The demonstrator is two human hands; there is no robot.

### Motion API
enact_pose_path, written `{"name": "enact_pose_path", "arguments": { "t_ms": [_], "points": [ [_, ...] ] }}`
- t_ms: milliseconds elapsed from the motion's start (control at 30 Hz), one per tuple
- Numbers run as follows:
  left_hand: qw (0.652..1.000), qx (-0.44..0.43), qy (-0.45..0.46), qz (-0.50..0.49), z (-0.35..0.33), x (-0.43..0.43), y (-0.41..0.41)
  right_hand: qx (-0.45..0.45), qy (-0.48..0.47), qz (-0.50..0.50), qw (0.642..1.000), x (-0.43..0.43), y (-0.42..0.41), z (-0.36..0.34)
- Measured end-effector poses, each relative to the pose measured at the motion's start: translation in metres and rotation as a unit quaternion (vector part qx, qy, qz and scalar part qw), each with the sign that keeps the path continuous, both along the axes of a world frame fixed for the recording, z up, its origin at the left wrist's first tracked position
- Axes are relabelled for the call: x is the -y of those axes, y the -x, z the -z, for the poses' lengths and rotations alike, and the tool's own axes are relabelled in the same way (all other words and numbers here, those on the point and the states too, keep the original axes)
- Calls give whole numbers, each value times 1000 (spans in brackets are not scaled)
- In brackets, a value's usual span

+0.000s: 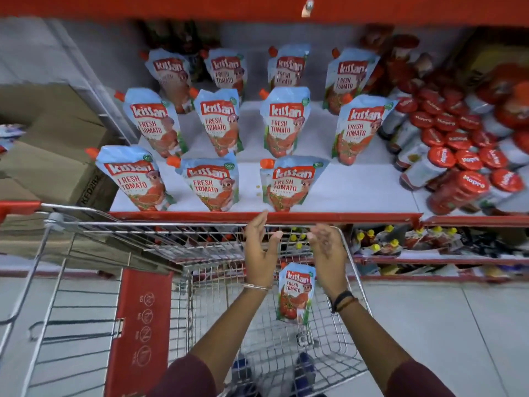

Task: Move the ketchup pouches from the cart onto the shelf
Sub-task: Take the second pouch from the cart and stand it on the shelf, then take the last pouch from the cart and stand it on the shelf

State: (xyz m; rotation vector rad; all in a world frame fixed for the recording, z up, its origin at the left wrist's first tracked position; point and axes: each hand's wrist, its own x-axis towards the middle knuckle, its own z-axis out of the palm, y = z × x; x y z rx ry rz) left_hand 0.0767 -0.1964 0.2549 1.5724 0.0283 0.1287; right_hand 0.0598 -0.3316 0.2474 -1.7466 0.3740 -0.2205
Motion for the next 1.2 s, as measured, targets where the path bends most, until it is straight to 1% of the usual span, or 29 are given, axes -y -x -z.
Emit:
{"name": "enact_pose_path", "arguments": {
  "t_ms": [67, 133, 233, 267, 300, 367, 467, 500, 600, 700, 800, 933, 1000, 1067, 1200],
  "points": [
    [999, -38, 4, 9, 25, 1, 21, -69, 12, -16, 997, 3, 20, 33],
    [996, -87, 2, 8, 55, 0, 35, -131, 9, -9, 991, 8, 34, 65],
    [988, -156, -19, -10, 104, -2, 48, -228, 35, -16, 973, 16, 44, 102],
    [984, -176, -28, -11, 119, -3, 50, -256, 33, -23, 966, 19, 44, 116],
    [980, -197, -36, -12, 132, -4, 50, -291, 8, -20, 956, 20, 42, 130],
    [968, -249, -23, -2, 163, -3, 48, -351, -27, -27, 935, 20, 37, 166],
    [937, -347, 44, -20, 203, 6, 48, -431, -1, -35, 902, 21, 36, 215],
    [926, -375, 32, -25, 219, 9, 49, -447, 5, -28, 894, 22, 35, 227],
    [919, -394, 0, -9, 248, 17, 48, -462, -23, -3, 887, 24, 33, 260],
    [909, -414, -53, 1, 268, 21, 40, -470, -39, 36, 881, 24, 31, 267],
    [896, -434, -90, 19, 286, 20, 31, -458, -44, 74, 885, 22, 32, 274],
    [877, -474, -67, 47, 295, 16, 25, -449, -37, 95, 888, 18, 33, 278],
    [871, -487, -53, 40, 288, 13, 25, -451, -41, 87, 887, 17, 33, 275],
    [873, -486, -37, 26, 278, 10, 29, -457, -32, 61, 887, 17, 33, 260],
    [898, -436, -61, 16, 242, 7, 41, -451, -17, 7, 892, 23, 35, 226]
  ]
}}
